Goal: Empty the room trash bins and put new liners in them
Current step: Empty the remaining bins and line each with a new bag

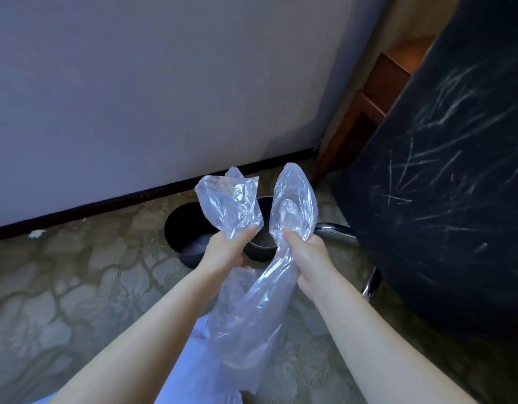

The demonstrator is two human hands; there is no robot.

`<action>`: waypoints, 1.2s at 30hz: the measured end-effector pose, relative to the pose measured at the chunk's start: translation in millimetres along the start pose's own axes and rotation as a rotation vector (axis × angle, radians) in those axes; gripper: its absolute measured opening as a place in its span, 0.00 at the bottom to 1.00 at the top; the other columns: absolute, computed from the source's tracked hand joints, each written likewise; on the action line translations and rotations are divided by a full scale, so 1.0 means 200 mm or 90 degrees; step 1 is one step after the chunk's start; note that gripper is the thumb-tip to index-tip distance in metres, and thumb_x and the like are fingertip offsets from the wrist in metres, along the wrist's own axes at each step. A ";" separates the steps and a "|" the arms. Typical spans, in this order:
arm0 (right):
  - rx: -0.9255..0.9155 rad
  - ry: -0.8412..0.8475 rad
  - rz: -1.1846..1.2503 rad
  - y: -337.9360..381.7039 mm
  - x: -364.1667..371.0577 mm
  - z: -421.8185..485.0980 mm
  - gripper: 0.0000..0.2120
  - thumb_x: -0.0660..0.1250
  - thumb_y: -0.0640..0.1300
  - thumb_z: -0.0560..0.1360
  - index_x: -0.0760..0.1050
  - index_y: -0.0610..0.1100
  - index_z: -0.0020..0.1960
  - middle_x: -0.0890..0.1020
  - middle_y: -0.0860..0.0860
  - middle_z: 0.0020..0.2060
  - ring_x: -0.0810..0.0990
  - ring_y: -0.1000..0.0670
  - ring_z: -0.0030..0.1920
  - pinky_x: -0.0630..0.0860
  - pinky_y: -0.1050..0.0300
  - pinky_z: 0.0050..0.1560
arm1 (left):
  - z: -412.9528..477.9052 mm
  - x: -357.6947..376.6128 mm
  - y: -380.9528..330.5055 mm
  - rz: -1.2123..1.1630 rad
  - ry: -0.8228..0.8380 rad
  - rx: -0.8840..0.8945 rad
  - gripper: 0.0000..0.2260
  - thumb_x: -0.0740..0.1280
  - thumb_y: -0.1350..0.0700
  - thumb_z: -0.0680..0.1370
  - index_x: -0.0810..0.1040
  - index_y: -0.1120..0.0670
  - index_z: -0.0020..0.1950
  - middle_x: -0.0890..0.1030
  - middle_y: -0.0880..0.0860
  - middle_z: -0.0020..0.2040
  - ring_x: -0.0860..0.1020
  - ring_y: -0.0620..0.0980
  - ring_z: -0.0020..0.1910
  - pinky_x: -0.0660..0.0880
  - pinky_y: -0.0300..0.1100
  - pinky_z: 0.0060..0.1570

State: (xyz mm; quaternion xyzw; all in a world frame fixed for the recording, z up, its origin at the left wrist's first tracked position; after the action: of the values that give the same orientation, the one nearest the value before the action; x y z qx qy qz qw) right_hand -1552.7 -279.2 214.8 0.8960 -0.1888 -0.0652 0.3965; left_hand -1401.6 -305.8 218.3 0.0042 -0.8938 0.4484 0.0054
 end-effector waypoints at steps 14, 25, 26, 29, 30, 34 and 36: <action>0.014 0.133 -0.110 0.44 0.59 0.29 0.06 0.59 0.42 0.80 0.73 0.41 0.50 0.81 0.47 0.36 0.79 0.52 0.35 0.75 0.59 0.34 | 0.34 -0.40 -0.37 -0.015 -0.147 -0.018 0.08 0.65 0.51 0.78 0.75 0.55 0.52 0.70 0.51 0.34 0.67 0.49 0.28 0.68 0.39 0.27; 0.021 0.213 -0.128 0.85 0.87 0.63 0.05 0.60 0.42 0.80 0.71 0.41 0.53 0.81 0.48 0.38 0.79 0.53 0.34 0.75 0.60 0.34 | 0.73 -0.40 -0.75 0.027 -0.206 -0.019 0.09 0.63 0.50 0.78 0.76 0.54 0.51 0.69 0.50 0.32 0.68 0.48 0.29 0.69 0.41 0.29; 0.025 0.210 -0.127 0.86 0.88 0.65 0.05 0.60 0.42 0.80 0.71 0.41 0.53 0.81 0.48 0.38 0.79 0.53 0.34 0.75 0.60 0.34 | 0.75 -0.39 -0.76 0.029 -0.204 -0.023 0.09 0.63 0.50 0.78 0.75 0.54 0.53 0.69 0.50 0.33 0.69 0.48 0.30 0.69 0.40 0.29; 0.037 0.205 -0.125 0.88 0.90 0.69 0.06 0.60 0.42 0.80 0.71 0.41 0.54 0.81 0.47 0.37 0.79 0.52 0.34 0.75 0.60 0.34 | 0.78 -0.39 -0.80 0.019 -0.201 -0.027 0.11 0.63 0.50 0.78 0.75 0.55 0.56 0.69 0.50 0.33 0.68 0.48 0.30 0.69 0.40 0.28; 0.040 0.203 -0.125 0.89 0.91 0.71 0.06 0.60 0.42 0.80 0.72 0.40 0.55 0.81 0.47 0.37 0.79 0.52 0.34 0.75 0.59 0.34 | 0.78 -0.41 -0.83 0.022 -0.200 -0.026 0.11 0.63 0.50 0.78 0.75 0.55 0.57 0.69 0.50 0.34 0.68 0.48 0.31 0.69 0.40 0.29; 0.051 0.208 -0.105 0.93 1.02 0.71 0.12 0.61 0.42 0.80 0.72 0.37 0.60 0.81 0.46 0.38 0.79 0.51 0.34 0.73 0.59 0.34 | 0.79 -0.50 -0.95 0.055 -0.211 -0.016 0.11 0.63 0.49 0.78 0.75 0.54 0.55 0.72 0.50 0.37 0.71 0.48 0.33 0.70 0.40 0.30; 0.048 0.216 -0.099 0.97 1.08 0.70 0.13 0.61 0.42 0.80 0.71 0.37 0.62 0.81 0.46 0.39 0.79 0.51 0.35 0.73 0.58 0.33 | 0.78 -0.54 -1.02 0.070 -0.216 -0.011 0.10 0.63 0.49 0.78 0.75 0.54 0.52 0.70 0.51 0.36 0.69 0.49 0.31 0.70 0.39 0.29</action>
State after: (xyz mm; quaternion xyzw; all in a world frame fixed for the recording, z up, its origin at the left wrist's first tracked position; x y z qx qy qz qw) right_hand -1447.4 -579.2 269.4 0.9204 -0.0515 0.0635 0.3824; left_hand -1291.1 -553.0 286.9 0.0307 -0.8847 0.4330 -0.1698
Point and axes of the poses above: each hand's wrist, its own z-axis towards the middle knuckle, its own x-axis out of the palm, y = z × x, the point moved 9 cm from there along z, towards the middle knuckle
